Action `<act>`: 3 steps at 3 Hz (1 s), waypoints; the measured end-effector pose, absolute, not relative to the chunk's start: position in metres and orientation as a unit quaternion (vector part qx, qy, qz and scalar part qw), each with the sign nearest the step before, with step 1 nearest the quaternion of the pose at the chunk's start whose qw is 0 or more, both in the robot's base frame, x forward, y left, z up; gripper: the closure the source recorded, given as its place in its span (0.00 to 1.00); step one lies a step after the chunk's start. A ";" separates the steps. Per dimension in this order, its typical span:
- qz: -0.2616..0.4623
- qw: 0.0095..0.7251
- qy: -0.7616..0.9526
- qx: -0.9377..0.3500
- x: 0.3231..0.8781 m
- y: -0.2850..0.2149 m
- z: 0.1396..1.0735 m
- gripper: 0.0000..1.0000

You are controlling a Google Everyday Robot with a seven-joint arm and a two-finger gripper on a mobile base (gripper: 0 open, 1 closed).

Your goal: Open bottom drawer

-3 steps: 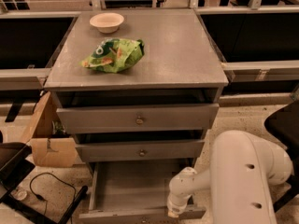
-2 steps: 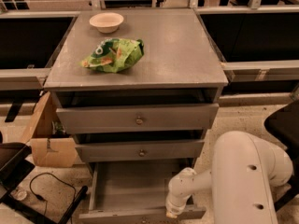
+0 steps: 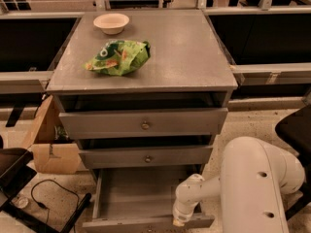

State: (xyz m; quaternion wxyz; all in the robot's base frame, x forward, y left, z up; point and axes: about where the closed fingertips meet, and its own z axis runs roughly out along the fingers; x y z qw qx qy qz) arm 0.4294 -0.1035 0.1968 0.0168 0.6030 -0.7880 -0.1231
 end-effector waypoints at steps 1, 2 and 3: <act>-0.123 0.017 -0.788 0.603 0.429 -0.104 0.197 0.27; -0.123 0.017 -0.788 0.603 0.429 -0.104 0.197 0.00; -0.123 0.017 -0.788 0.603 0.429 -0.104 0.197 0.00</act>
Offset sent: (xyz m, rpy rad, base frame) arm 0.0000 0.0000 0.0000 0.0000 0.0000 0.0000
